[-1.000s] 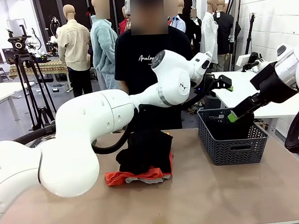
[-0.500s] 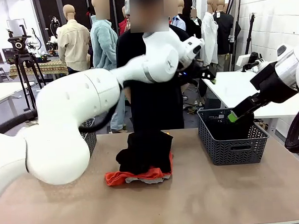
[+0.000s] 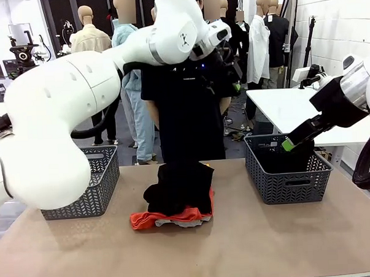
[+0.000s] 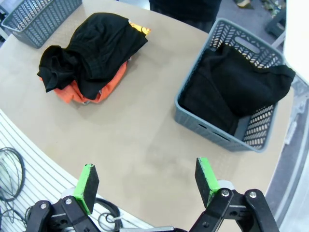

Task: Sort the tops and bottoms.
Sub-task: Lift clothes from the center of the table with your right hand.

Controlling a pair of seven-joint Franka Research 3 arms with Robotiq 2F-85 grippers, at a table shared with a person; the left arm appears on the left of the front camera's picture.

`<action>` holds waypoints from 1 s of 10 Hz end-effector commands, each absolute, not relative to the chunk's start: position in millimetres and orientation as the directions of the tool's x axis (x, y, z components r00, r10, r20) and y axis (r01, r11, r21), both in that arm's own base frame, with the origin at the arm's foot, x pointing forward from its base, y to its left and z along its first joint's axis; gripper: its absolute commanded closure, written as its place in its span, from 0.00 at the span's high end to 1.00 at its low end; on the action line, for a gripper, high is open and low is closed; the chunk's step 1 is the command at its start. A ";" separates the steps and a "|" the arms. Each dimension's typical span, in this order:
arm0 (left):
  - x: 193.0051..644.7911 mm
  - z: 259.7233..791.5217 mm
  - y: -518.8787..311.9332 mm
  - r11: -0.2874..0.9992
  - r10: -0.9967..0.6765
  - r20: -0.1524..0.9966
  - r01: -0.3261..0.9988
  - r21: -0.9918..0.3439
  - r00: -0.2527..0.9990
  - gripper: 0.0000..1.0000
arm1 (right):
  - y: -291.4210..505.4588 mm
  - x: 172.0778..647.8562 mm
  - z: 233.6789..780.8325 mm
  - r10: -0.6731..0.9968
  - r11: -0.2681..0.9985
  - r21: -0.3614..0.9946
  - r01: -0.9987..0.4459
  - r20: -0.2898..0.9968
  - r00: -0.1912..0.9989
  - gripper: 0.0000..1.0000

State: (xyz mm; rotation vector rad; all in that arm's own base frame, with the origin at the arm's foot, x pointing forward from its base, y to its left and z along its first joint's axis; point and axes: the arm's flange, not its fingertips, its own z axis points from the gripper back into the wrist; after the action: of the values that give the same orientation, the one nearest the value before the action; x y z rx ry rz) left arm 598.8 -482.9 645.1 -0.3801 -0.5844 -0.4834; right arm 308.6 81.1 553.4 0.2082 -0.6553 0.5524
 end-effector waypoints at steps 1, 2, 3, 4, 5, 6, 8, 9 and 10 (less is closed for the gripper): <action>598.8 632.4 -489.6 0.794 -0.378 0.592 0.578 -0.188 0.712 0.88 | 82.0 311.0 552.8 0.408 0.833 0.034 -0.553 0.638 0.654 1.00; 598.8 632.4 -489.6 0.794 -0.378 0.592 0.578 -0.188 0.712 0.88 | 82.0 311.0 552.8 0.408 0.833 0.034 -0.553 0.638 0.654 1.00; 598.8 632.4 -489.6 0.794 -0.378 0.592 0.578 -0.188 0.712 0.88 | 82.0 311.0 552.8 0.408 0.833 0.034 -0.553 0.638 0.654 1.00; 598.5 640.5 -485.6 0.817 -0.335 0.597 0.541 -0.201 0.729 0.88 | 82.0 311.0 552.8 0.408 0.833 0.034 -0.553 0.638 0.654 1.00; 599.9 631.3 -467.1 0.769 -0.390 0.531 0.583 -0.261 0.752 0.88 | 82.0 311.0 552.8 0.408 0.833 0.034 -0.553 0.638 0.654 1.00; 592.9 629.1 -430.7 0.718 -0.453 0.484 0.628 -0.300 0.749 0.88 | 82.0 311.0 552.8 0.408 0.833 0.034 -0.553 0.638 0.654 1.00; 562.9 627.5 -350.2 0.755 -0.364 0.484 0.557 -0.348 0.796 0.88 | 82.0 311.0 552.8 0.408 0.833 0.034 -0.553 0.638 0.654 1.00; 544.7 626.9 -321.0 0.770 -0.357 0.488 0.547 -0.329 0.796 0.88 | 82.0 311.0 552.8 0.408 0.833 0.034 -0.553 0.638 0.654 1.00; 522.8 631.4 -300.2 0.799 -0.395 0.465 0.546 -0.251 0.792 0.88 | 82.0 311.0 552.8 0.408 0.833 0.034 -0.553 0.638 0.654 1.00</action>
State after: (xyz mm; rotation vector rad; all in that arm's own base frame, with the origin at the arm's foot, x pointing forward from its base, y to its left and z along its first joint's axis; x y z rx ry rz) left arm 627.2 -358.2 688.9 -0.4458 -0.4048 -0.5096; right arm 308.6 81.0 553.4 0.2082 -0.6553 0.5520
